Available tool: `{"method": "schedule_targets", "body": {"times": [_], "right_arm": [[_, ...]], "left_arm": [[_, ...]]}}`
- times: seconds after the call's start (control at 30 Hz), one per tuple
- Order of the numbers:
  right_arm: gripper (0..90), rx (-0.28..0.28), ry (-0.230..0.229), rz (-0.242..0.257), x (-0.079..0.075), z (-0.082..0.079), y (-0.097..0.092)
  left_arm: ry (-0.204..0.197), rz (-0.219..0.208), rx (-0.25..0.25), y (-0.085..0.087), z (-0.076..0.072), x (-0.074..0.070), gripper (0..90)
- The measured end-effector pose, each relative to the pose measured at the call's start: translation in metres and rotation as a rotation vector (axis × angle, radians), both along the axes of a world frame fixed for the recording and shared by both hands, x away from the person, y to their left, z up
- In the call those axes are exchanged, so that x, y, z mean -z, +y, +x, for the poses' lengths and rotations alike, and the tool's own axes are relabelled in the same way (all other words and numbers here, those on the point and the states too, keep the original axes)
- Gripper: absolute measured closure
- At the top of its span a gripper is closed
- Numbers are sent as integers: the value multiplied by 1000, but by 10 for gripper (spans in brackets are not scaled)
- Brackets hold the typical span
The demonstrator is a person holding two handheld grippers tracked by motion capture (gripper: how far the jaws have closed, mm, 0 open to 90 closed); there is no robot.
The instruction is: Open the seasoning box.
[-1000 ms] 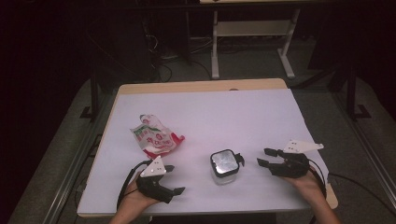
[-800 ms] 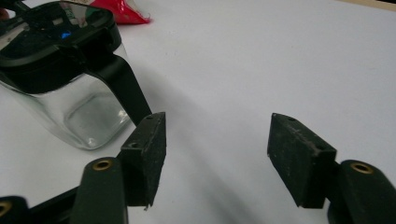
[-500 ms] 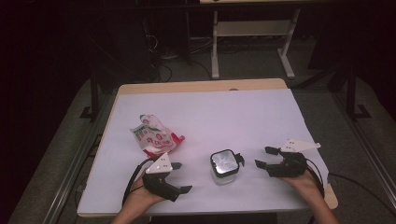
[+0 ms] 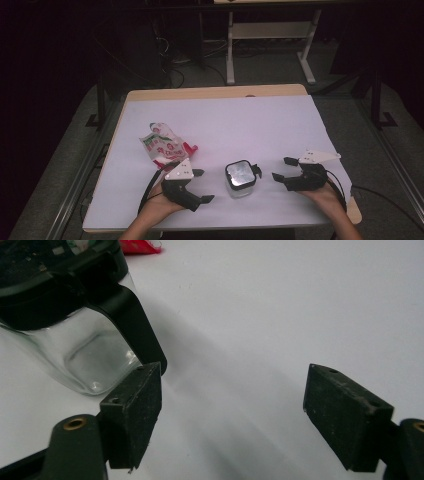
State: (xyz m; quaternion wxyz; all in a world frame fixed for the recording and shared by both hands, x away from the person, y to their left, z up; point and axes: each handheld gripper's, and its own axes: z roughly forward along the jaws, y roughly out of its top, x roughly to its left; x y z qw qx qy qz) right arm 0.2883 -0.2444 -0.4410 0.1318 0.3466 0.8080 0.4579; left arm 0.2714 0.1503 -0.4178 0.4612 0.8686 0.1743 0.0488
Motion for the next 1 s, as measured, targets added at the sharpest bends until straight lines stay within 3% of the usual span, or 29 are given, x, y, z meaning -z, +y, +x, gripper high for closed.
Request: {"method": "schedule_targets", "body": {"times": [0.33,0.57,0.83,1.0], "right_arm": [[187,16,12,-17,2,1,0],[186,18,5,-18,3,2,0],[186,14,3,-18,3,2,0],[187,9,0,-18,3,2,1]], "left_arm": [[2,-20,43,-18,11,-6,110],[-13,2,85,-35,17,-10,110],[-34,-1,90,-54,18,-9,117],[-14,13,93,-58,18,-5,119]]}}
